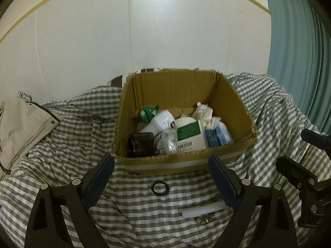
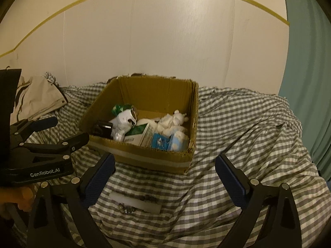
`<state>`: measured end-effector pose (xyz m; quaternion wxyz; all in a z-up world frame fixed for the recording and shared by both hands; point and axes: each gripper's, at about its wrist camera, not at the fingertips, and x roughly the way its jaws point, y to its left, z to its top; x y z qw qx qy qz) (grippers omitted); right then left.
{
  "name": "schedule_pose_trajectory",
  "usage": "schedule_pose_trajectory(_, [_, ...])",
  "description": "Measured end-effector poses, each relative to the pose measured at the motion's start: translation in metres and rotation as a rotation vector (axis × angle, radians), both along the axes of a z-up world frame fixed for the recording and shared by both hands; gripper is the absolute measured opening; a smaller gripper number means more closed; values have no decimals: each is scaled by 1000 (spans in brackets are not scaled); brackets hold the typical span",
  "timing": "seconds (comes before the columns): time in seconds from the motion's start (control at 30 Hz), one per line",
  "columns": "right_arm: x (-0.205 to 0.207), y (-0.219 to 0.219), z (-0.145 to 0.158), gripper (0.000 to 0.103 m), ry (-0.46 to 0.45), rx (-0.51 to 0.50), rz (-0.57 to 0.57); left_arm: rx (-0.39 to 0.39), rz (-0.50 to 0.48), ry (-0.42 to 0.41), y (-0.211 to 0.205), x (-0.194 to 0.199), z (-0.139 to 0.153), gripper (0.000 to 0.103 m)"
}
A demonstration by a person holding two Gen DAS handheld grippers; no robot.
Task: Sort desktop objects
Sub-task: 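Lower left tool to the black ring while right tool lowers to the white stick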
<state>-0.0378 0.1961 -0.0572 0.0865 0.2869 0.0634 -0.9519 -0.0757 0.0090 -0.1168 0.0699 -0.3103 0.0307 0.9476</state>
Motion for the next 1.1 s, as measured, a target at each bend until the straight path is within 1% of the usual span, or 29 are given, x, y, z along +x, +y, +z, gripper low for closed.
schedule_pose_trajectory(0.27, [-14, -2, -22, 96, -68, 11, 3, -15, 2, -59, 2, -14, -25, 90])
schedule_pose_trajectory(0.33, [-17, -3, -29, 94, -90, 19, 10, -20, 4, -82, 2, -18, -34, 88])
schedule_pose_trajectory(0.43, [-23, -5, -46, 89, -150, 40, 35, -25, 8, -128, 1, -27, -50, 84])
schedule_pose_trajectory(0.6, [-32, -4, -76, 80, -263, 36, 62, -33, 16, -195, 0, -38, -72, 83])
schedule_pose_trajectory(0.73, [-41, -4, -97, 78, -339, 35, 77, -43, 10, -259, 0, -48, -94, 78])
schedule_pose_trajectory(0.9, [-55, -3, -120, 77, -434, 36, 82, -31, 26, -326, -5, -63, -117, 71])
schedule_pose_trajectory(1.03, [-64, -3, -137, 77, -505, 48, 68, -34, 47, -358, -6, -73, -133, 70])
schedule_pose_trajectory(1.1, [-68, -3, -143, 77, -530, 53, 63, -40, 51, -362, -4, -75, -138, 70])
